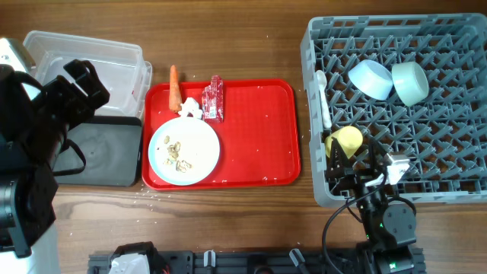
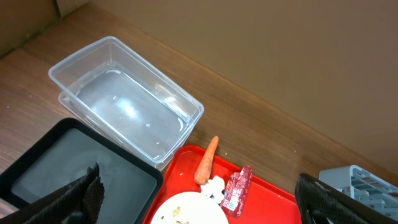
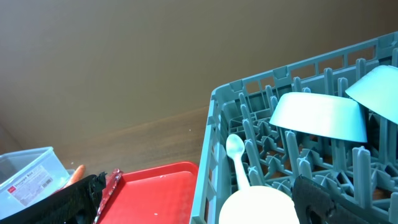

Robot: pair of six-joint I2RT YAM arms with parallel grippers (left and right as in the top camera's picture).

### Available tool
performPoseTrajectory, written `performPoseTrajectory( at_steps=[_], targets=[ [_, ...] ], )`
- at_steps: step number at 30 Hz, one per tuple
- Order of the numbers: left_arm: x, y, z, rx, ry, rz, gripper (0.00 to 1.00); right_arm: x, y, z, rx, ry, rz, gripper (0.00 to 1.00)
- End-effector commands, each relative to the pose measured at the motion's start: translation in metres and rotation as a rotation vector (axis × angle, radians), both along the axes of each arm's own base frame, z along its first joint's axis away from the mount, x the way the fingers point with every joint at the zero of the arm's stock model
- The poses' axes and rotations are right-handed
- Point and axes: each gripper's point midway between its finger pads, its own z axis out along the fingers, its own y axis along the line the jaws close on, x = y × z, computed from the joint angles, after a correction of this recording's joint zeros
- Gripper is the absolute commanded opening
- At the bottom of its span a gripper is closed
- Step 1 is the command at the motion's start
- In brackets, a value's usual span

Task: Sort waste into correct bins and load items into the dishwasher rack
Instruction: 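Grasp the red wrapper with the left gripper and drop it in the clear bin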

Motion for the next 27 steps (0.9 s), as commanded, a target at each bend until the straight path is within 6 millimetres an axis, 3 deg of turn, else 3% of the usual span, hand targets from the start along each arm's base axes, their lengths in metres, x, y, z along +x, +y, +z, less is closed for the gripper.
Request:
performPoseTrajectory(
  at_steps=[1,3,5,6,7,8,10,11,13,14,15,16,17,19,20,22,24,27],
  targets=[
    [-0.002,0.004,0.002,0.01,-0.006,0.019,1.0,-0.001,0.001,0.001,0.013,-0.007,0.01,1.0],
    [-0.001,0.002,0.002,-0.012,-0.012,0.015,1.0,-0.001,0.001,0.001,0.013,-0.007,0.01,1.0],
    [0.008,-0.033,0.011,-0.199,-0.067,-0.111,1.0,-0.001,0.001,0.001,0.012,-0.007,0.01,1.0],
    [0.014,-0.04,0.015,-0.255,-0.091,-0.129,1.0,-0.001,0.001,0.001,0.012,-0.007,0.01,1.0],
    [0.03,-0.058,0.018,-0.342,-0.101,-0.197,1.0,-0.001,0.001,0.001,0.013,-0.007,0.01,1.0],
    [0.046,-0.074,0.006,-0.366,-0.055,-0.256,1.0,-0.001,0.001,0.001,0.013,-0.007,0.01,1.0],
    [0.08,-0.108,-0.043,-0.346,0.111,-0.351,1.0,-0.001,0.001,0.001,0.013,-0.007,0.01,1.0],
    [0.102,-0.136,-0.088,-0.312,0.246,-0.418,0.98,-0.001,0.001,0.001,0.013,-0.007,0.01,1.0],
    [0.126,-0.173,-0.153,-0.252,0.412,-0.523,0.94,-0.001,0.001,0.001,0.013,-0.007,0.01,1.0],
    [0.134,-0.185,-0.181,-0.24,0.473,-0.531,0.94,-0.001,0.001,0.001,0.012,-0.007,0.01,1.0],
    [0.148,-0.2,-0.228,-0.192,0.558,-0.527,0.92,-0.001,0.001,0.001,0.013,-0.007,0.01,1.0],
    [0.156,-0.203,-0.255,-0.144,0.597,-0.508,0.83,-0.001,0.001,0.001,0.013,-0.007,0.01,1.0],
    [0.165,-0.208,-0.288,-0.087,0.633,-0.489,0.82,-0.001,0.001,0.001,0.013,-0.007,0.01,1.0],
    [0.17,-0.209,-0.322,-0.021,0.679,-0.464,0.82,-0.001,0.001,0.001,0.012,-0.007,0.01,1.0],
    [0.17,-0.214,-0.351,0.009,0.724,-0.463,0.82,-0.001,0.001,0.001,0.013,-0.007,0.01,1.0],
    [0.167,-0.208,-0.385,0.075,0.788,-0.432,0.76,-0.001,0.001,0.001,0.013,-0.007,0.01,1.0],
    [0.166,-0.206,-0.399,0.085,0.812,-0.426,0.75,-0.001,0.001,0.001,0.013,-0.007,0.01,1.0],
    [0.172,-0.208,-0.405,0.083,0.796,-0.427,0.5,-0.001,0.001,0.001,0.013,-0.007,0.01,1.0]
  ],
)
